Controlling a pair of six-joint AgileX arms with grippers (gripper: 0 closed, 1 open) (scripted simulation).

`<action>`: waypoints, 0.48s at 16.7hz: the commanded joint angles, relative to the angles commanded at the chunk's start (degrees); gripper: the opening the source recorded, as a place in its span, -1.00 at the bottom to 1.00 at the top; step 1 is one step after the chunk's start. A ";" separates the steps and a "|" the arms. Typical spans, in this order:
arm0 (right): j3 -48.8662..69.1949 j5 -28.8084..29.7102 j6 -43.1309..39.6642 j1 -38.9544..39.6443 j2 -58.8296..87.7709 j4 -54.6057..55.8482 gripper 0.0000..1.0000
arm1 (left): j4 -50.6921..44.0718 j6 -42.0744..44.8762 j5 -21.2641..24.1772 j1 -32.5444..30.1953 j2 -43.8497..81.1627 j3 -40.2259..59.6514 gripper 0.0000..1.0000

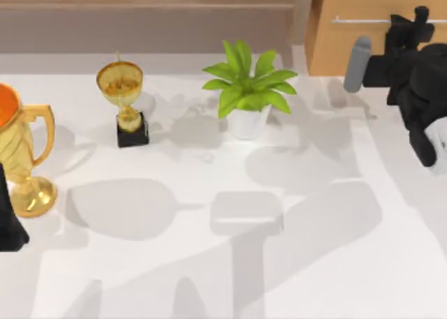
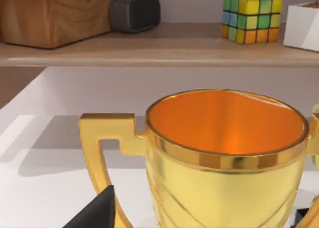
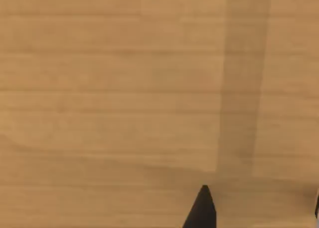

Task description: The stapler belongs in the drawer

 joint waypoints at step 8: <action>0.00 0.00 0.00 0.00 0.00 0.00 1.00 | 0.00 0.00 0.00 0.00 0.00 0.00 1.00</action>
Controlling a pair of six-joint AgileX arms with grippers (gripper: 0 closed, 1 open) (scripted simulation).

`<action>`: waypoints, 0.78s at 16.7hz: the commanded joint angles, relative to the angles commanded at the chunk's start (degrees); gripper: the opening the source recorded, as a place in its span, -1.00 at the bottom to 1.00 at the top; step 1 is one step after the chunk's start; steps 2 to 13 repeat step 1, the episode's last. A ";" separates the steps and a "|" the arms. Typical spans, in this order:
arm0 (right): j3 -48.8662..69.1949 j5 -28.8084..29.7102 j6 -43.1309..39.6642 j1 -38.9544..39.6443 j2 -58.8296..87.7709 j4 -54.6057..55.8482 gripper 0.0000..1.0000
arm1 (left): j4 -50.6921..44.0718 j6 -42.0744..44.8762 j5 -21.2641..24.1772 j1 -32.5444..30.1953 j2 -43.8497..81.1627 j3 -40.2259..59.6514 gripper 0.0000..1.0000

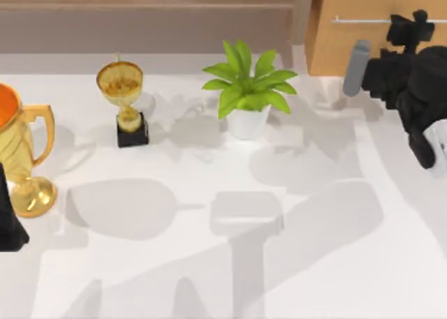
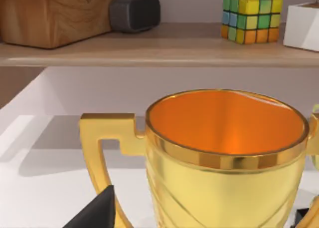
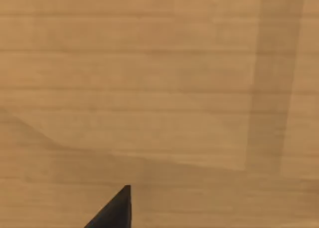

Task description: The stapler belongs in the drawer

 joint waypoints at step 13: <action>0.00 0.00 0.00 0.00 0.00 0.00 1.00 | 0.00 0.00 0.00 0.00 0.00 0.00 1.00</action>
